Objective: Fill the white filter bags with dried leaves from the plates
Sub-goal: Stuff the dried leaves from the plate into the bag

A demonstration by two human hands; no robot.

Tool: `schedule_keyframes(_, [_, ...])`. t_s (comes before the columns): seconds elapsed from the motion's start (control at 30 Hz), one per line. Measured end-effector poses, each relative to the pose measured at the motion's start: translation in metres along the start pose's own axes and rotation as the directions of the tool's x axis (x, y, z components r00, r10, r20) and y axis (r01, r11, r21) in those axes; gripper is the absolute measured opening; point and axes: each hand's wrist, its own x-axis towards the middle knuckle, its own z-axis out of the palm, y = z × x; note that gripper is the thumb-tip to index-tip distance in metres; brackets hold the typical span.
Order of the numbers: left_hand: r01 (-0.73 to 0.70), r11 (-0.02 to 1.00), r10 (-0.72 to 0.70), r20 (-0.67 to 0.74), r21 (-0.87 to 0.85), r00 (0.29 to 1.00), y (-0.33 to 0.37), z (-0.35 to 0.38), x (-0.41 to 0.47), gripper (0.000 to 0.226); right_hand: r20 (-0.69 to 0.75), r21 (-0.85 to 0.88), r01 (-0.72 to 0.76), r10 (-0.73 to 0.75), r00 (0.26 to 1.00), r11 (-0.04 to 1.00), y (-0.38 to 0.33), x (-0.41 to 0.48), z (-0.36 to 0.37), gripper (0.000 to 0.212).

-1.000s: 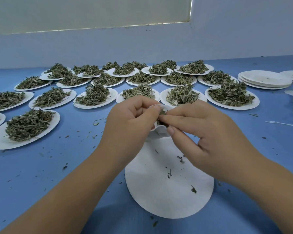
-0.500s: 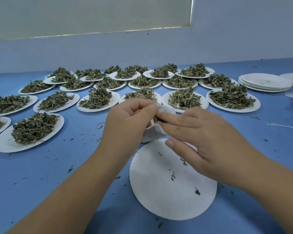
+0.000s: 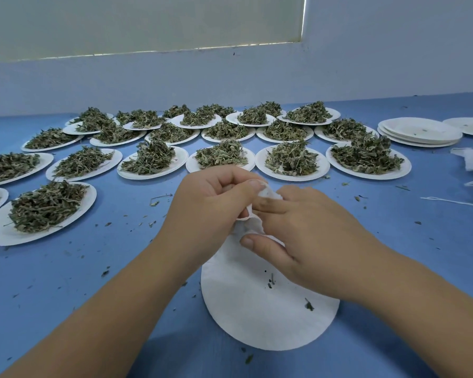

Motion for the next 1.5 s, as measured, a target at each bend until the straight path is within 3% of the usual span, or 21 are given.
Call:
schedule_keyframes(0.1, [0.001, 0.999, -0.002, -0.028, -0.046, 1.000, 0.001, -0.001, 0.000, 0.014, 0.038, 0.127, 0.027, -0.032, 0.999, 0.992, 0.007, -0.003, -0.005, 0.027])
schedule_keyframes(0.17, [0.003, 0.997, -0.008, -0.057, -0.082, 0.998, 0.001, -0.002, 0.002, 0.013, 0.036, 0.214, 0.023, -0.031, 0.999, 0.977, 0.014, -0.008, -0.008, 0.038])
schedule_keyframes(0.33, [-0.028, 0.995, 0.015, -0.132, -0.097, 0.991, -0.002, -0.007, 0.007, 0.013, -0.176, 0.367, 0.026, 0.042, 0.984, 0.930, 0.021, -0.014, -0.016, 0.025])
schedule_keyframes(0.43, [-0.024, 0.994, 0.006, -0.167, -0.107, 0.986, -0.004, -0.010, 0.009, 0.013, -0.199, 0.426, -0.007, 0.102, 0.975, 0.905, 0.026, -0.014, -0.022, 0.016])
schedule_keyframes(0.53, [-0.025, 0.990, 0.000, -0.175, -0.138, 0.985, -0.004, -0.012, 0.011, 0.018, -0.013, 0.413, -0.120, 0.138, 0.990, 0.903, 0.037, -0.016, -0.023, 0.014])
schedule_keyframes(0.6, [-0.022, 0.989, -0.002, -0.169, -0.143, 0.986, -0.004, -0.012, 0.011, 0.019, 0.240, 0.214, -0.184, 0.131, 0.962, 0.959, 0.049, -0.021, -0.016, 0.025])
schedule_keyframes(0.67, [-0.021, 0.990, -0.002, -0.164, -0.137, 0.987, -0.005, -0.012, 0.011, 0.021, 0.367, 0.109, -0.189, 0.138, 0.920, 0.976, 0.055, -0.024, -0.005, 0.032])
schedule_keyframes(0.8, [-0.019, 0.990, -0.004, -0.162, -0.140, 0.987, -0.005, -0.012, 0.011, 0.020, 0.355, 0.174, -0.212, 0.140, 0.924, 0.962, 0.059, -0.027, 0.013, 0.045])
schedule_keyframes(0.93, [-0.018, 0.990, -0.004, -0.158, -0.140, 0.987, -0.005, -0.012, 0.011, 0.020, 0.381, 0.119, -0.117, 0.064, 0.922, 0.986, 0.061, -0.030, 0.022, 0.041])
schedule_keyframes(1.03, [-0.013, 0.991, -0.009, -0.165, -0.131, 0.986, -0.005, -0.012, 0.011, 0.021, 0.381, 0.218, -0.150, 0.058, 0.923, 0.964, 0.054, -0.030, 0.016, 0.045])
schedule_keyframes(1.17, [-0.008, 0.992, -0.014, -0.171, -0.127, 0.985, -0.006, -0.012, 0.011, 0.019, 0.462, 0.252, -0.072, -0.055, 0.885, 0.965, 0.045, -0.030, -0.001, 0.044])
schedule_keyframes(1.4, [-0.009, 0.992, -0.012, -0.160, -0.129, 0.987, -0.005, -0.011, 0.010, 0.022, 0.514, 0.385, -0.207, -0.022, 0.858, 0.899, 0.039, -0.029, -0.024, 0.023])
schedule_keyframes(1.5, [-0.006, 0.991, -0.015, -0.160, -0.130, 0.987, -0.004, -0.011, 0.010, 0.020, 0.553, 0.408, -0.241, -0.028, 0.833, 0.880, 0.036, -0.029, -0.021, 0.044])
